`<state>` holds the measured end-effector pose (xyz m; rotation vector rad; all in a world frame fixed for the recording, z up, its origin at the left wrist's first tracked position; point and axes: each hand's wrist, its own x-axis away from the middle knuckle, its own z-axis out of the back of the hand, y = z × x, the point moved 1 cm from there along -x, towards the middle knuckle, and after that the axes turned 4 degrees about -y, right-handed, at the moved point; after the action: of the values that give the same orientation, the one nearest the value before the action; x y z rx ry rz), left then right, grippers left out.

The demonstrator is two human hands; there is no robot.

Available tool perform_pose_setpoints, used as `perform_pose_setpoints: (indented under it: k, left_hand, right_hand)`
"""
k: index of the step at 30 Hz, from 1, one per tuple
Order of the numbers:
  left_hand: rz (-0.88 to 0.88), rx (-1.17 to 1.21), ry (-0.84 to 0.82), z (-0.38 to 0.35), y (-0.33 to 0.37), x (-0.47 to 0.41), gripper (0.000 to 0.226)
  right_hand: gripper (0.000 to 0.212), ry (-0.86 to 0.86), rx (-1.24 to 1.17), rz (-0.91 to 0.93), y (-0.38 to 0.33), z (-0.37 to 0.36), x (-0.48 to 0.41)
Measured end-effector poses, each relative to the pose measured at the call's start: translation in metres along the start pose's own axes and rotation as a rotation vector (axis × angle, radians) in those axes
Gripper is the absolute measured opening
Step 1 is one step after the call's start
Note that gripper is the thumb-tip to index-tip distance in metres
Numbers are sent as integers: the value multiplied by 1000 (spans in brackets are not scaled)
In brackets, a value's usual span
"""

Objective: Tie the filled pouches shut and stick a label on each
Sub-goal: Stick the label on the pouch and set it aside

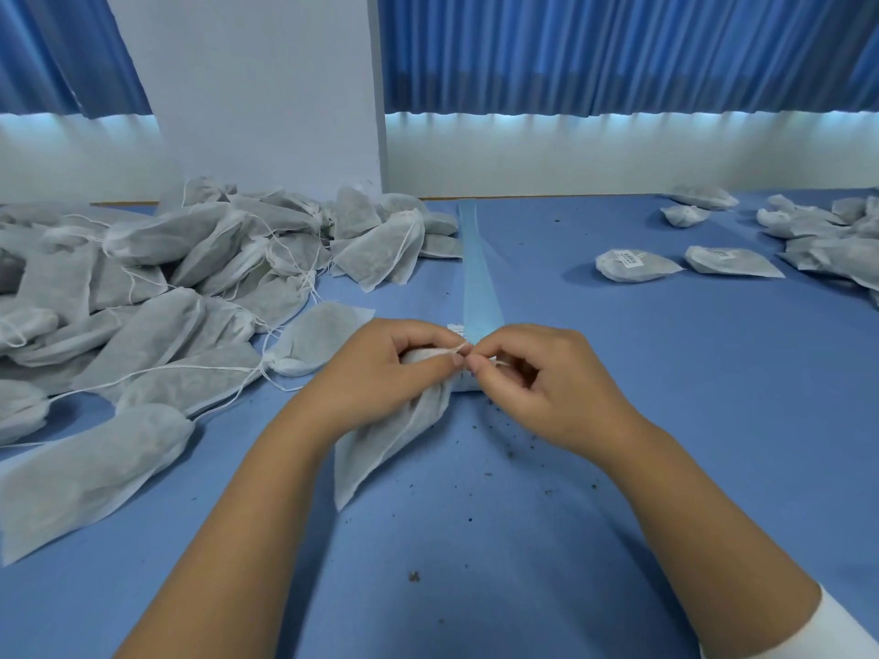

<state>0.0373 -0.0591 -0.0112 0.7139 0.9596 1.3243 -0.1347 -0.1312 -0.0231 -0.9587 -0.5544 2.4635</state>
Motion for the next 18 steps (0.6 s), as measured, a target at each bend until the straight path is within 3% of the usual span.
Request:
perform_pose_setpoints:
  k: [4, 9, 14, 18]
  left_hand:
    - [43, 59, -161, -3, 4, 3, 8]
    - [66, 202, -230, -4, 13, 7, 24]
    - [139, 288, -113, -8, 14, 4, 38]
    - [183, 296, -26, -6, 11, 1, 37]
  right_hand:
    - [10, 133, -118, -18, -1, 7, -2]
    - [16, 161, -301, -195, 3, 6, -6]
    - [23, 77, -289, -406, 8, -1, -5]
    - [25, 129, -517, -359, -1, 5, -6]
